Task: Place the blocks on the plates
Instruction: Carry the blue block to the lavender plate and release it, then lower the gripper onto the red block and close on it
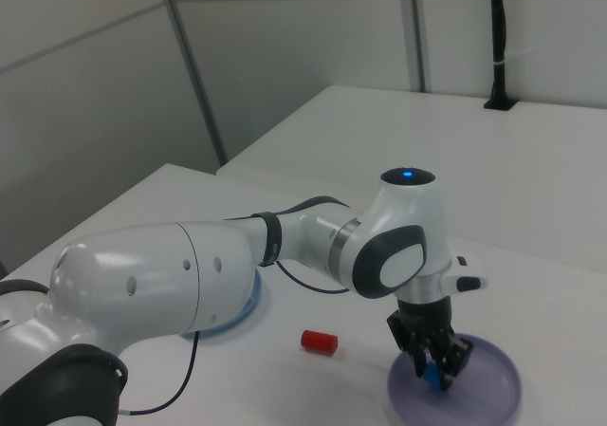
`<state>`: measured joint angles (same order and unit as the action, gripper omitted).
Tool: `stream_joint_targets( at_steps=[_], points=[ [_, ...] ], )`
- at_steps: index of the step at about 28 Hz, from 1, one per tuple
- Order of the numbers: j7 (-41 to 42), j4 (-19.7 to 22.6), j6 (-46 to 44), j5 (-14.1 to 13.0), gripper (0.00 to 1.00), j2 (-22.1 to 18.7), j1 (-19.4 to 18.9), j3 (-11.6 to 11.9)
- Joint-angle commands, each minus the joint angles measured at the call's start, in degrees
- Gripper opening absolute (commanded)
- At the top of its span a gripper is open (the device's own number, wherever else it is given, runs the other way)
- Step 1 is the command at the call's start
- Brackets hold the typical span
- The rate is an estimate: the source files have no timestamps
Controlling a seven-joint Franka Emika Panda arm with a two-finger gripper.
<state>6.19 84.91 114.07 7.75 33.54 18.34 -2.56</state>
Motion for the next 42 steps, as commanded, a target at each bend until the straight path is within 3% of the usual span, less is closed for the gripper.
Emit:
stream_joint_targets(
  at_steps=[1, 14, 18, 25, 32, 42],
  points=[
    [0.8, 1.1, 0.9, -0.3, 1.0, -1.3, -0.2, 0.5],
    [7.6, 0.9, -1.6, -1.2, 1.0, -4.1, -0.8, -0.4],
    [13.1, 0.0, -5.9, -1.2, 1.0, -4.6, -2.3, -1.8],
    [13.6, -0.2, -10.9, -0.8, 1.0, -5.5, -5.6, -5.3],
    [16.3, 0.3, -11.8, -0.5, 1.0, -5.2, -10.7, -5.7],
    [16.0, 1.6, -11.8, 0.0, 1.0, -4.2, -14.4, -5.5]
  ],
)
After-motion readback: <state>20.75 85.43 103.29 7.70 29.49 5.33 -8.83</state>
